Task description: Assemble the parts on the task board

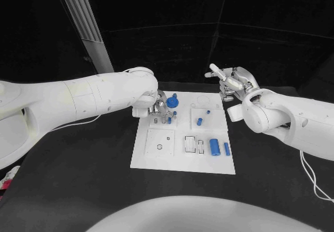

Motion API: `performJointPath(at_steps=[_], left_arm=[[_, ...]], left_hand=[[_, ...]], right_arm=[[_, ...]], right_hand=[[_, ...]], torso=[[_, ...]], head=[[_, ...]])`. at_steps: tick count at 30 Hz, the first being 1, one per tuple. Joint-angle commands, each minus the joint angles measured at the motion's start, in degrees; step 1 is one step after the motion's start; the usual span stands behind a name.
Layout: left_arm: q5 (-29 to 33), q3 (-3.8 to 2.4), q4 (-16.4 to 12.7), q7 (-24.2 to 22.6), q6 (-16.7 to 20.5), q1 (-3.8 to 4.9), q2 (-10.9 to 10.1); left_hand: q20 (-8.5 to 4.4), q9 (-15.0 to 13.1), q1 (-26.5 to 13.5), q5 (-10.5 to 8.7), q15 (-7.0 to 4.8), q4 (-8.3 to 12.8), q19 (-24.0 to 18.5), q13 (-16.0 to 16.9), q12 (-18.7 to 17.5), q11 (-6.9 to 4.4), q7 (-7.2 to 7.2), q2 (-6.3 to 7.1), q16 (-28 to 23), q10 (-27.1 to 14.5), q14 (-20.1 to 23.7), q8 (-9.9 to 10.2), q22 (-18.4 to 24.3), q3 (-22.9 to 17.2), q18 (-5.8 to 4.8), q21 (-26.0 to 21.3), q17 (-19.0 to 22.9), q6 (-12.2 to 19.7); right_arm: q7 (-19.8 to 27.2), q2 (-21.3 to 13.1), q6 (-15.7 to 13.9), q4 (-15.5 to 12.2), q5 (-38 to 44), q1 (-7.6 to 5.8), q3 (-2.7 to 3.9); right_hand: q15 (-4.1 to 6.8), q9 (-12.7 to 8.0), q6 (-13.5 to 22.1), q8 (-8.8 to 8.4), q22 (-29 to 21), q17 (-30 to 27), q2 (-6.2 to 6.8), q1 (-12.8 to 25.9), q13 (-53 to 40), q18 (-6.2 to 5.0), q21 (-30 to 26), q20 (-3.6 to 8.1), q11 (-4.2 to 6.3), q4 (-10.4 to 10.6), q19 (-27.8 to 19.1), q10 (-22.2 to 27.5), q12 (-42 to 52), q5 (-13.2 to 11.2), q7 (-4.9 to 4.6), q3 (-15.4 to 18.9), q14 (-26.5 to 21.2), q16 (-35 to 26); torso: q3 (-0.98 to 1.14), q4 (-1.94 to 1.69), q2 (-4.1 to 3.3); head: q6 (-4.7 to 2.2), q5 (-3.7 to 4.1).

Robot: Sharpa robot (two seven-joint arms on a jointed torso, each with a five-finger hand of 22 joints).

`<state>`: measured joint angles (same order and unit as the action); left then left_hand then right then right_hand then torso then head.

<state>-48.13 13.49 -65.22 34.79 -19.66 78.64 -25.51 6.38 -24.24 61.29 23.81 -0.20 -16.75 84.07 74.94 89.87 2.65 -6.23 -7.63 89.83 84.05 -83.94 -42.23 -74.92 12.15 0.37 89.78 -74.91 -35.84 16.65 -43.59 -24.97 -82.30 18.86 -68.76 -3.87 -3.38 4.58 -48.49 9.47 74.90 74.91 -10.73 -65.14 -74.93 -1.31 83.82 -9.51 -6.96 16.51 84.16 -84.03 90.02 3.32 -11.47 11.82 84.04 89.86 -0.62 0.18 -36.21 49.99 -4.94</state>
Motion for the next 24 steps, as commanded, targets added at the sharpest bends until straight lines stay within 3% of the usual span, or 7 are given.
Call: performJointPath(at_steps=[1,4,5,6,24], left_arm=[[-0.41,-0.03,0.04,0.09,-0.89,0.06,0.05],[-0.41,-0.03,0.25,0.26,-0.96,0.03,0.15],[-0.41,-0.03,0.44,0.08,-0.76,0.00,0.33],[-0.41,-0.03,0.55,-0.14,-0.59,-0.03,0.45],[-0.41,-0.03,1.50,-0.94,-0.62,-0.27,1.60]], left_hand=[[-0.35,-0.05,0.54,0.21,-0.29,0.07,5.93,15.06,0.13,-0.28,0.04,-0.10,0.17,5.95,-6.06,0.14,-15.08,-0.08,-0.37,0.22,-15.09,-0.40],[-0.35,-0.09,0.60,0.34,-0.30,0.06,5.93,15.06,0.13,-0.28,0.04,-0.07,0.17,5.95,-6.06,0.19,-15.08,-0.07,-0.37,0.22,-15.09,-0.41],[-0.38,-0.69,2.70,1.59,-0.35,0.17,5.93,15.06,0.13,-0.34,0.11,-0.07,0.17,5.95,-6.06,0.88,-15.08,-0.61,-0.37,0.22,-15.09,-0.62],[-0.38,-0.73,2.81,1.68,-0.35,0.17,5.93,15.06,0.13,-0.34,0.12,-0.04,0.17,5.95,-6.06,0.92,-15.08,-0.63,-0.37,0.22,-15.09,-0.65],[-0.47,-1.85,3.37,1.91,-0.51,0.07,5.93,15.06,0.13,-0.59,0.43,0.21,0.17,5.95,-6.06,0.47,-15.08,-0.53,-0.37,0.22,-15.09,-1.95]], right_arm=[[0.17,0.03,0.50,0.00,0.04,-0.09,0.02],[0.09,0.13,0.54,0.05,0.04,-0.08,0.02],[0.03,0.20,0.56,0.10,0.04,-0.06,0.01],[-0.02,0.24,0.56,0.12,0.04,-0.05,0.01],[-0.50,0.59,0.66,0.47,0.04,0.07,-0.03]], right_hand=[[-0.22,0.06,0.16,0.28,12.00,15.09,-0.24,-0.18,-15.07,-0.50,-0.24,-0.26,-0.21,0.00,1.36,-5.97,-0.02,-0.24,0.09,0.45,5.96,0.14],[-0.21,0.07,0.15,0.36,11.98,15.09,-0.33,-0.29,-15.07,-0.51,-0.28,-0.25,-0.20,0.02,1.34,-5.97,-0.02,-0.24,0.11,0.46,5.96,0.14],[-0.20,0.08,0.16,0.42,11.98,15.09,-0.41,-0.38,-15.07,-0.51,-0.28,-0.24,-0.19,0.03,1.34,-5.97,-0.02,-0.24,0.11,0.47,5.96,0.14],[-0.20,0.08,0.16,0.43,11.98,15.09,-0.42,-0.39,-15.07,-0.51,-0.29,-0.24,-0.19,0.03,1.34,-5.97,-0.02,-0.24,0.12,0.48,5.96,0.14],[-0.20,0.08,0.16,0.47,11.97,15.09,-0.48,-0.46,-15.07,-0.52,-0.32,-0.23,-0.18,0.04,1.31,-5.97,-0.02,-0.23,0.12,0.48,5.96,0.14]], torso=[[0.01,0.00,-0.02],[0.00,0.07,-0.01],[0.01,0.13,0.02],[0.00,0.11,0.00],[0.01,0.02,0.00]], head=[[0.01,0.01],[0.01,-0.02],[0.01,0.01],[0.01,0.03],[0.01,0.42]])
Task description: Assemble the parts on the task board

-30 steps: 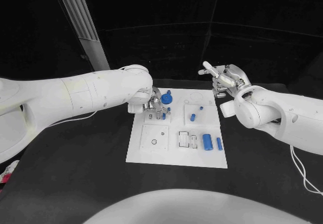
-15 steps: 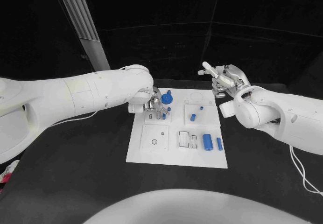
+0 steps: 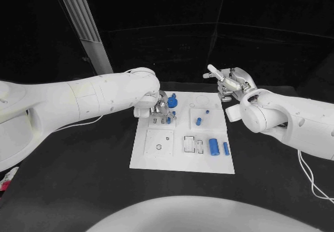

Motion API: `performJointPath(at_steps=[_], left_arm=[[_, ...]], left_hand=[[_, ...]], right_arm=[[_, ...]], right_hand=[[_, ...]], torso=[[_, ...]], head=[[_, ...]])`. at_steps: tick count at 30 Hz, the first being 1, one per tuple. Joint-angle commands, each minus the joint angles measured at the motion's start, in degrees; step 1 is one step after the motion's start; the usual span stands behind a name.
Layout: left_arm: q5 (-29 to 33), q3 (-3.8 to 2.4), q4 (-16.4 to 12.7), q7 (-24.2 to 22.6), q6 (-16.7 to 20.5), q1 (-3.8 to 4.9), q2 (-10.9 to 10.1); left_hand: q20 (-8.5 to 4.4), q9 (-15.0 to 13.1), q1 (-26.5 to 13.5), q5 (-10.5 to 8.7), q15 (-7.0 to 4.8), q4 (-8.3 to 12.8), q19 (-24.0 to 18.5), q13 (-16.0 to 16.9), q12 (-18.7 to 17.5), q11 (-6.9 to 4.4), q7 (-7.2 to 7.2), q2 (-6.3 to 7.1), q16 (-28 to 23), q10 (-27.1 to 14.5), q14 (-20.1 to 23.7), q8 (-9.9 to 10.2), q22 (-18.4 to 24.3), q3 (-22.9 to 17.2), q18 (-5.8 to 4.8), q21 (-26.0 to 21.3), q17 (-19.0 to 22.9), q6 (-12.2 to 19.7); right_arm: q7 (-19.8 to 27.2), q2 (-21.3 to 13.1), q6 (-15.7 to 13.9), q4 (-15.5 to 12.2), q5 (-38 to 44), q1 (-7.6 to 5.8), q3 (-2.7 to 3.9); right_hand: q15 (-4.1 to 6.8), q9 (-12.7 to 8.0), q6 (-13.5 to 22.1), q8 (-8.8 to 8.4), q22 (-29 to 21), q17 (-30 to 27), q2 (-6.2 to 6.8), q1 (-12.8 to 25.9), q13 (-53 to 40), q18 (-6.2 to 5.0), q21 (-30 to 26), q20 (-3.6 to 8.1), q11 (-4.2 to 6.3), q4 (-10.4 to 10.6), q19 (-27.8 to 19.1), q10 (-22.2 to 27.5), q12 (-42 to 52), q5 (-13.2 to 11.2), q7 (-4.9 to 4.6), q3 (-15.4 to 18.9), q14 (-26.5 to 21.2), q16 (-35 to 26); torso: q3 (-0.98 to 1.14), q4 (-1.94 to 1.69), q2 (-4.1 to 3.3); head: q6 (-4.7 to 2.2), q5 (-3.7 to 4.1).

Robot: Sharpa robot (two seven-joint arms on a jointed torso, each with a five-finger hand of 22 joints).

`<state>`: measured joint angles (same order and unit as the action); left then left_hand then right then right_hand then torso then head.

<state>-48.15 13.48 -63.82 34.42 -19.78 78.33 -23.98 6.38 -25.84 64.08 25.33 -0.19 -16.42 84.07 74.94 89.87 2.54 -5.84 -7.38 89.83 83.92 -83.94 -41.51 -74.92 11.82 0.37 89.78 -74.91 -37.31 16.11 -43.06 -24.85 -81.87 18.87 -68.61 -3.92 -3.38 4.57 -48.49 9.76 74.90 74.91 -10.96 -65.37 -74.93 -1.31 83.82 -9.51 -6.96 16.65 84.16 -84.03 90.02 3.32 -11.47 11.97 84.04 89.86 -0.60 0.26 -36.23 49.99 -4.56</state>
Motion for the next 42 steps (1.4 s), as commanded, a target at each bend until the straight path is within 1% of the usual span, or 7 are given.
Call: performJointPath(at_steps=[1,10,13,16,20,31,42], left_arm=[[-0.38,-0.02,0.13,-0.55,-0.49,0.03,0.08],[-0.38,-0.02,0.44,-0.33,-0.80,0.00,0.15],[-0.38,-0.02,0.48,-0.36,-0.86,-0.01,0.14],[-0.38,-0.02,0.55,-0.46,-1.01,-0.02,0.13],[-0.38,-0.02,0.65,-0.65,-1.12,-0.04,0.17],[-0.38,-0.02,0.78,-1.13,-1.48,-0.10,0.30],[-0.37,-0.02,0.99,-1.79,-1.96,-0.22,0.45]], left_hand=[[-0.48,-0.34,0.60,0.39,-0.54,-0.26,5.93,15.06,0.13,-0.50,0.07,-0.02,0.17,6.08,-6.06,-0.31,-15.08,-0.19,-0.37,0.22,-15.09,-0.54],[-0.58,-1.17,0.77,0.43,-0.68,-0.26,5.93,15.06,0.13,-0.68,0.27,-0.13,0.17,6.08,-6.06,-0.78,-15.08,-0.21,-0.37,0.22,-15.09,-0.83],[-0.69,-1.84,1.21,0.63,-0.82,-0.26,5.93,15.06,0.13,-0.83,0.42,-0.64,0.17,6.08,-6.06,-1.00,-15.08,-0.59,-0.37,0.22,-15.09,-0.74],[-0.88,-2.71,2.18,2.83,-1.02,-0.29,5.93,15.06,0.13,-1.02,0.60,-1.68,0.17,6.08,-6.06,-1.00,-15.08,-1.60,-0.37,0.22,-15.09,-0.41],[-1.01,-3.41,2.75,4.76,-1.13,-0.28,5.93,15.06,0.13,-1.12,0.70,-2.08,0.17,6.08,-6.06,-0.83,-15.08,-2.30,-0.37,0.22,-15.09,-0.21],[-1.15,-4.26,4.35,5.40,-1.28,-0.12,5.93,15.06,0.13,-1.26,0.86,-2.01,0.17,6.08,-6.06,-0.60,-15.08,-3.43,-0.37,0.22,-15.09,-0.14],[-1.56,-6.10,10.68,5.76,-1.75,1.12,5.93,15.06,0.13,-1.56,1.19,-1.36,0.17,6.08,-6.06,0.01,-15.08,-7.90,-0.37,0.22,-15.09,-0.08]], right_arm=[[0.01,0.07,0.55,0.07,0.04,-0.06,0.01],[-0.07,0.08,0.56,0.14,0.04,0.04,0.00],[-0.09,0.08,0.58,0.13,0.04,0.06,-0.01],[-0.10,0.07,0.57,0.13,0.04,0.07,-0.01],[-0.13,0.06,0.54,0.15,0.04,0.08,-0.01],[-0.22,0.00,0.40,0.16,0.04,0.09,-0.02],[-0.27,0.04,0.37,0.22,0.04,0.09,-0.02]], right_hand=[[-0.20,0.09,0.16,0.19,11.96,15.09,-0.25,-0.23,-15.07,-0.52,-0.32,-0.23,-0.18,-0.11,1.31,-5.97,-0.02,-0.23,0.12,0.33,5.96,0.14],[-0.20,0.09,0.16,0.19,11.96,15.09,-0.25,-0.23,-15.07,-0.52,-0.32,-0.23,-0.18,-0.11,1.31,-5.97,-0.02,-0.23,0.12,0.33,5.96,0.14],[-0.20,0.09,0.16,0.19,11.96,15.09,-0.25,-0.23,-15.07,-0.52,-0.32,-0.23,-0.18,-0.11,1.31,-5.97,-0.02,-0.23,0.12,0.33,5.96,0.14],[-0.19,0.10,0.17,0.24,11.96,15.09,-0.31,-0.30,-15.07,-0.52,-0.34,-0.23,-0.17,-0.11,1.30,-5.97,-0.02,-0.23,0.13,0.35,5.96,0.14],[-0.19,0.10,0.17,0.28,11.95,15.09,-0.35,-0.36,-15.07,-0.53,-0.35,-0.22,-0.17,-0.10,1.29,-5.97,-0.02,-0.23,0.13,0.36,5.96,0.14],[-0.18,0.11,0.16,0.34,11.96,15.09,-0.42,-0.44,-15.07,-0.52,-0.34,-0.21,-0.15,-0.10,1.31,-5.97,-0.02,-0.22,0.14,0.37,5.96,0.14],[-0.17,0.12,0.15,0.39,11.95,15.09,-0.46,-0.51,-15.07,-0.53,-0.37,-0.21,-0.15,-0.10,1.28,-5.97,-0.02,-0.22,0.16,0.38,5.96,0.14]], torso=[[-0.02,-0.06,0.02],[-0.01,-0.07,0.05],[0.00,-0.06,0.04],[0.06,-0.05,0.02],[0.02,-0.05,0.01],[0.00,-0.05,-0.02],[0.01,-0.06,0.02]], head=[[0.01,0.06],[0.01,0.09],[0.01,0.10],[0.01,0.12],[0.01,0.16],[0.01,0.21],[0.01,0.29]])
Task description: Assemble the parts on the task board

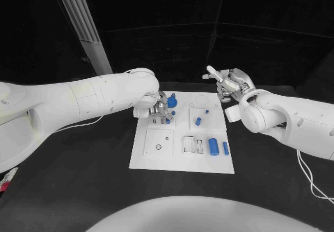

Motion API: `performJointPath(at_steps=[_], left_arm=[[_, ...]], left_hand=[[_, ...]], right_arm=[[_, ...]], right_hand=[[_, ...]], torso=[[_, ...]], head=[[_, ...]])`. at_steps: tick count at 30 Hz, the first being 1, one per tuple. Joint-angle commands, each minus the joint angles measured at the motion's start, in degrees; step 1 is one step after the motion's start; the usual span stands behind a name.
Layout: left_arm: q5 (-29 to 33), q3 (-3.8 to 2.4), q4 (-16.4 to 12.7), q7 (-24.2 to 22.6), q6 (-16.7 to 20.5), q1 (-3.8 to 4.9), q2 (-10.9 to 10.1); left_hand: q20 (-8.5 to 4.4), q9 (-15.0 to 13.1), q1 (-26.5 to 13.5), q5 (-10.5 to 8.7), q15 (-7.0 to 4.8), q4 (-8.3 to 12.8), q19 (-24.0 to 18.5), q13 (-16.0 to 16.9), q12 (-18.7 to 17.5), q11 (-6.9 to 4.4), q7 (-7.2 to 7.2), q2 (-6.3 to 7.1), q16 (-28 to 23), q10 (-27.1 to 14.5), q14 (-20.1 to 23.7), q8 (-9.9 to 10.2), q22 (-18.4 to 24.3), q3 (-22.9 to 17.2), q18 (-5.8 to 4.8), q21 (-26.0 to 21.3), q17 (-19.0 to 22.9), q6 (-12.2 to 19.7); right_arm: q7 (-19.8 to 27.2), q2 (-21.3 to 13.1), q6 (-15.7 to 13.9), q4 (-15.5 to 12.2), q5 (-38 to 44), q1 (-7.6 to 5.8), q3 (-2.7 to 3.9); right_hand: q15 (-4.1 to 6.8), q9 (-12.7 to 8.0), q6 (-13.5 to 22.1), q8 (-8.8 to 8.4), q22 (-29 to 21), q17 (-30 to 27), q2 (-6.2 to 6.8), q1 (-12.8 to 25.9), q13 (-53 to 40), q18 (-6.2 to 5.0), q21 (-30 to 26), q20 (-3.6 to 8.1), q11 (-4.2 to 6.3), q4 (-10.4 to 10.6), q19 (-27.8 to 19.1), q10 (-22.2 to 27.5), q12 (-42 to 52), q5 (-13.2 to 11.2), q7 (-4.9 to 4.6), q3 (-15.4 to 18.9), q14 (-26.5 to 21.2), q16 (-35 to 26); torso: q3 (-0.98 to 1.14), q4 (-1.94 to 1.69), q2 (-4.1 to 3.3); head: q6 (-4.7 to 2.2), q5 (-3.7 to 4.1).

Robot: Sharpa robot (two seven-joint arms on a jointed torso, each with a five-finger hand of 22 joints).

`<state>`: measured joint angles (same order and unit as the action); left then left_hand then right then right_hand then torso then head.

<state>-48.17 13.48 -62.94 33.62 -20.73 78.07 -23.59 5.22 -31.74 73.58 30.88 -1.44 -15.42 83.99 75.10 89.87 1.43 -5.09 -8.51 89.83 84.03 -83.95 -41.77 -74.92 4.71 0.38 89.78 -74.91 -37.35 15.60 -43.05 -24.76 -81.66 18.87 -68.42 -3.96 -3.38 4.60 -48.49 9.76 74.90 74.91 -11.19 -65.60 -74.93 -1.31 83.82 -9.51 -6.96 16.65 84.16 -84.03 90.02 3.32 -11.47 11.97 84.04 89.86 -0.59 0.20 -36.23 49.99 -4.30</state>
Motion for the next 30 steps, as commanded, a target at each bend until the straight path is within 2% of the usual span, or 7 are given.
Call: performJointPath(at_steps=[1,7,15,21,26,29,30], left_arm=[[-0.36,-0.02,0.13,-0.98,-1.01,0.04,0.08],[-0.36,-0.02,0.30,-1.15,-1.16,0.01,0.10],[-0.36,-0.02,0.66,-2.00,-1.24,-0.01,0.25],[-0.36,-0.02,0.59,-3.33,-0.87,-0.02,0.06],[-0.35,-0.03,0.10,-4.29,-0.30,-0.02,-0.53],[-0.34,-0.03,-0.29,-4.68,-0.01,0.00,-1.07],[-0.34,-0.03,-0.46,-4.81,0.08,0.03,-1.33]], left_hand=[[-0.44,-0.36,1.72,0.23,-0.54,0.24,6.01,14.90,0.13,-0.47,0.47,-0.21,0.17,5.97,-6.05,0.35,-15.08,-1.37,-0.38,0.22,-15.09,-0.07],[-0.63,-1.06,3.76,-0.02,-0.73,0.72,6.01,14.90,0.13,-0.58,0.59,0.24,0.17,5.97,-6.05,0.84,-15.08,-4.42,-0.38,0.22,-15.09,-0.35],[-0.75,-1.88,4.31,-0.62,-0.76,0.30,6.01,14.90,0.13,-0.53,0.42,0.96,0.17,5.97,-6.05,1.94,-15.08,-9.30,-0.38,0.22,-15.09,-0.92],[-0.71,-2.38,4.07,-0.87,-0.74,0.38,6.01,14.90,0.13,-0.53,0.52,2.32,0.17,5.97,-6.05,2.71,-15.08,-12.46,-0.38,0.22,-15.09,-1.67],[-0.73,-2.94,4.24,-0.67,-0.78,1.52,6.01,14.90,0.13,-0.54,0.53,3.69,0.17,5.97,-6.05,3.26,-15.08,-15.54,-0.38,0.22,-15.09,-2.14],[-0.72,-3.36,3.92,-0.17,-0.76,2.32,6.01,14.90,0.13,-0.52,0.49,4.70,0.17,5.97,-6.05,3.53,-15.08,-17.36,-0.38,0.22,-15.09,-2.43],[-0.72,-3.54,3.69,0.84,-0.76,2.69,6.01,14.90,0.13,-0.49,0.47,5.24,0.17,5.97,-6.05,3.66,-15.08,-18.14,-0.38,0.22,-15.09,-2.57]], right_arm=[[0.23,0.03,0.28,0.02,0.04,-0.10,0.02],[0.20,0.04,0.27,0.10,0.04,-0.10,0.02],[0.10,0.08,0.28,0.27,0.04,-0.09,0.02],[-0.05,0.11,0.33,0.41,0.04,-0.08,0.01],[-0.13,0.08,0.33,0.58,0.05,0.01,0.01],[-0.17,0.06,0.33,0.72,0.05,0.10,0.00],[-0.17,0.05,0.33,0.77,0.06,0.14,0.00]], right_hand=[[-0.17,0.10,0.15,0.44,11.93,15.09,-0.28,-0.35,-15.07,-0.54,-0.41,-0.20,-0.14,-0.10,1.26,-5.97,-0.02,-0.22,0.17,0.39,5.96,0.14],[-0.14,0.13,0.08,0.63,11.92,15.09,-0.44,-0.62,-15.07,-0.55,-0.44,-0.18,-0.11,-0.12,1.24,-5.97,-0.02,-0.17,0.21,0.42,5.96,0.14],[-0.13,0.13,0.07,0.68,11.92,15.09,-0.47,-0.70,-15.07,-0.56,-0.46,-0.18,-0.10,-0.12,1.23,-5.97,-0.02,-0.17,0.22,0.43,5.96,0.14],[-0.13,0.13,0.07,0.68,11.92,15.09,-0.47,-0.70,-15.07,-0.56,-0.46,-0.18,-0.10,-0.12,1.23,-5.97,-0.02,-0.17,0.22,0.43,5.96,0.14],[-0.12,0.14,0.07,0.77,11.88,15.09,-0.55,-0.87,-15.07,-0.58,-0.53,-0.17,-0.09,-0.14,1.18,-5.97,-0.02,-0.16,0.23,0.45,5.96,0.14],[-0.12,0.14,0.07,0.77,11.88,15.09,-0.55,-0.87,-15.07,-0.58,-0.53,-0.17,-0.09,-0.14,1.18,-5.97,-0.02,-0.16,0.23,0.45,5.96,0.14],[-0.12,0.14,0.07,0.77,11.88,15.09,-0.55,-0.87,-15.07,-0.58,-0.53,-0.17,-0.09,-0.14,1.18,-5.97,-0.02,-0.16,0.23,0.45,5.96,0.14]], torso=[[0.00,0.01,0.03],[0.00,0.06,0.03],[-0.01,-0.02,0.02],[-0.02,-0.02,0.01],[-0.01,-0.03,0.05],[0.00,-0.09,0.06],[0.02,-0.10,0.07]], head=[[0.01,0.02],[0.01,0.04],[0.01,0.06],[0.01,0.14],[0.01,0.08],[0.01,0.06],[0.01,0.08]])
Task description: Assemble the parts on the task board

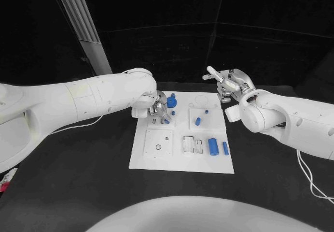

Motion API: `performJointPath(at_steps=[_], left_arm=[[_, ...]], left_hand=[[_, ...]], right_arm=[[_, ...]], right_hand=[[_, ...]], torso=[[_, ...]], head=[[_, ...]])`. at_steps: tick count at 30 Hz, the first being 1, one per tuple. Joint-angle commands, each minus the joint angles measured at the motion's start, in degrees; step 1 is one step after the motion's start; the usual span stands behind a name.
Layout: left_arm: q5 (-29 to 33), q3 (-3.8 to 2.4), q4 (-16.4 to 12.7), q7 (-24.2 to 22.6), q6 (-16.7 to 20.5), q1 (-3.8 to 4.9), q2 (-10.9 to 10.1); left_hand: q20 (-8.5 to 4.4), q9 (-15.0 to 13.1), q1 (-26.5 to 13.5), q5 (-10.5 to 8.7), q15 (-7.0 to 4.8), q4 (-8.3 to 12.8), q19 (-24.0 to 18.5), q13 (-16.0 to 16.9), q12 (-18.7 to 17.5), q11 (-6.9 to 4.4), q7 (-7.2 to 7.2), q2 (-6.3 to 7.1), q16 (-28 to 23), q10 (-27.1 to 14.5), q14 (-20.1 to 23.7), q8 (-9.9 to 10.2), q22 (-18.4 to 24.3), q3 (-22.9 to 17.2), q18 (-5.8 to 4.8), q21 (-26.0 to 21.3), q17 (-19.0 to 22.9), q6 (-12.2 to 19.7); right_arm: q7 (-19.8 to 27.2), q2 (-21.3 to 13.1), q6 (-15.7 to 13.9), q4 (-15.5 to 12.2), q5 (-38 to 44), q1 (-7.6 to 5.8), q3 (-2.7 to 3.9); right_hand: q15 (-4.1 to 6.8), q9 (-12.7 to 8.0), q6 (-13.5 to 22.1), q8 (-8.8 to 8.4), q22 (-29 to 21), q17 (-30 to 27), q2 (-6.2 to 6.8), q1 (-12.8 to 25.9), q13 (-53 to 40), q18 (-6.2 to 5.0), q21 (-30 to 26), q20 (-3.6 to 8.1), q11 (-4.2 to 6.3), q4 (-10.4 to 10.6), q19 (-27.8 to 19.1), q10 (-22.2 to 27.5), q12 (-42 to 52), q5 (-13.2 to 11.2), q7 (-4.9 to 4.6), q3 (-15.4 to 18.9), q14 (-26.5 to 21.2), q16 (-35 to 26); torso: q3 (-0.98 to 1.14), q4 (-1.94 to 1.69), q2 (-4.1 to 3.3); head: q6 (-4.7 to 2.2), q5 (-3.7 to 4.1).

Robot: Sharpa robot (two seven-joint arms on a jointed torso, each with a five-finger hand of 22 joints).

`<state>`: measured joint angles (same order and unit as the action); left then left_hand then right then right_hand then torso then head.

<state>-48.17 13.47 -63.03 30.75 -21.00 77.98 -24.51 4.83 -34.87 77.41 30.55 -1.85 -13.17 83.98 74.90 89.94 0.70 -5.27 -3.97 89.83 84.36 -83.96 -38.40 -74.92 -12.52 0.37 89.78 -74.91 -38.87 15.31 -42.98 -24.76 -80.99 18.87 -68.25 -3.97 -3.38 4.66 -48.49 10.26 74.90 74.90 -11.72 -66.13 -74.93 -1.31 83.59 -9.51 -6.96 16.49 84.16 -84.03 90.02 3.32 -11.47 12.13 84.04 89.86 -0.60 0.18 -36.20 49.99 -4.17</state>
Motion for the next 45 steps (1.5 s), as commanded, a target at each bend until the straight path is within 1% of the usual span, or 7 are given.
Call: performJointPath(at_steps=[1,5,12,18,29,35,45], left_arm=[[-0.34,-0.02,-0.56,-2.06,0.45,0.18,-0.68],[-0.19,-0.02,-1.62,-2.31,0.92,0.78,-2.17],[2.82,-0.02,-3.30,-1.39,1.05,2.32,-4.51],[3.89,-0.02,-3.99,0.00,1.11,2.87,-5.70],[4.23,-0.01,-3.33,3.09,-0.24,2.94,-5.18],[4.24,-0.01,-2.87,4.39,-0.08,2.70,-4.45],[4.25,-0.01,-2.34,5.71,-0.26,2.11,-3.74]], left_hand=[[-0.33,-0.59,-0.50,2.28,-0.33,0.75,6.02,15.10,0.06,0.27,0.62,1.27,0.17,5.64,-6.04,0.41,-15.08,-1.61,-0.37,0.22,-15.09,-1.19],[-0.31,-1.11,-2.28,3.20,-0.31,1.17,6.02,15.10,0.06,0.23,0.65,2.82,0.17,5.64,-6.04,0.76,-15.08,-2.92,-0.37,0.22,-15.09,-1.71],[-0.31,-1.29,-2.56,3.21,-0.34,1.45,6.02,15.10,0.06,0.17,0.74,3.21,0.17,5.64,-6.04,0.81,-15.08,-3.19,-0.37,0.22,-15.09,-1.90],[-0.32,-1.45,-2.59,3.20,-0.38,1.87,6.02,15.10,0.06,0.10,0.81,3.50,0.17,5.64,-6.04,0.85,-15.08,-3.47,-0.37,0.22,-15.09,-2.06],[-0.33,-1.57,-2.58,3.20,-0.42,2.24,6.02,15.10,0.06,0.06,0.84,3.49,0.17,5.64,-6.04,0.95,-15.08,-3.94,-0.37,0.22,-15.09,-2.19],[-0.32,-2.02,-3.30,0.53,-0.41,2.90,6.02,15.10,0.06,0.04,0.86,3.38,0.17,5.64,-6.04,1.43,-15.08,-5.06,-0.37,0.22,-15.09,-2.46],[-0.37,-2.53,-2.88,-0.92,-0.58,4.39,6.02,15.10,0.06,0.13,0.79,3.56,0.17,5.64,-6.04,1.78,-15.08,-6.02,-0.37,0.22,-15.09,-2.37]], right_arm=[[0.11,-0.02,0.33,0.15,0.06,0.00,0.02],[0.07,-0.03,0.35,0.35,0.06,0.18,0.02],[0.04,-0.09,0.28,0.63,0.07,0.36,0.01],[0.03,-0.07,0.25,0.78,0.07,0.44,0.01],[0.14,-0.06,0.15,0.79,0.07,0.54,0.01],[0.23,-0.15,0.04,0.74,0.07,0.55,0.01],[0.27,-0.16,0.02,0.73,0.07,0.55,0.01]], right_hand=[[-0.12,0.08,0.06,0.26,11.88,15.10,-0.02,-0.34,-15.07,-0.58,-0.30,-0.17,-0.09,0.02,1.19,-5.97,-0.02,-0.16,0.23,0.28,5.96,0.14],[-0.10,0.08,0.08,0.34,11.86,15.10,-0.04,-0.53,-15.07,-0.59,-0.37,-0.15,-0.07,0.00,1.14,-5.97,-0.02,-0.13,0.24,0.31,5.96,0.14],[-0.10,0.08,0.08,0.34,11.86,15.10,-0.04,-0.53,-15.07,-0.59,-0.37,-0.15,-0.07,0.00,1.14,-5.97,-0.02,-0.13,0.24,0.31,5.96,0.14],[-0.09,0.09,0.10,0.40,11.83,15.10,-0.04,-0.67,-15.07,-0.61,-0.42,-0.14,-0.07,-0.02,1.11,-5.97,-0.02,-0.13,0.25,0.35,5.96,0.14],[-0.08,0.09,0.12,0.49,11.84,15.10,-0.06,-0.88,-15.07,-0.60,-0.41,-0.13,-0.05,-0.03,1.12,-5.97,-0.02,-0.11,0.27,0.39,5.96,0.14],[-0.06,0.10,0.11,0.60,11.84,15.10,-0.06,-1.11,-15.07,-0.60,-0.42,-0.12,-0.04,-0.04,1.12,-5.97,-0.02,-0.08,0.29,0.45,5.96,0.14],[-0.06,0.10,0.10,0.63,11.84,15.10,-0.07,-1.15,-15.07,-0.60,-0.42,-0.11,-0.03,-0.04,1.12,-5.97,-0.02,-0.08,0.29,0.46,5.96,0.14]], torso=[[0.03,-0.09,0.05],[0.05,-0.08,0.04],[0.04,-0.02,-0.03],[0.00,0.02,-0.06],[-0.01,0.13,-0.05],[-0.01,0.07,-0.08],[0.00,0.01,-0.04]], head=[[0.01,-0.05],[0.01,-0.16],[0.01,-0.31],[0.01,-0.51],[0.01,-0.68],[0.01,-0.64],[0.01,-0.66]])
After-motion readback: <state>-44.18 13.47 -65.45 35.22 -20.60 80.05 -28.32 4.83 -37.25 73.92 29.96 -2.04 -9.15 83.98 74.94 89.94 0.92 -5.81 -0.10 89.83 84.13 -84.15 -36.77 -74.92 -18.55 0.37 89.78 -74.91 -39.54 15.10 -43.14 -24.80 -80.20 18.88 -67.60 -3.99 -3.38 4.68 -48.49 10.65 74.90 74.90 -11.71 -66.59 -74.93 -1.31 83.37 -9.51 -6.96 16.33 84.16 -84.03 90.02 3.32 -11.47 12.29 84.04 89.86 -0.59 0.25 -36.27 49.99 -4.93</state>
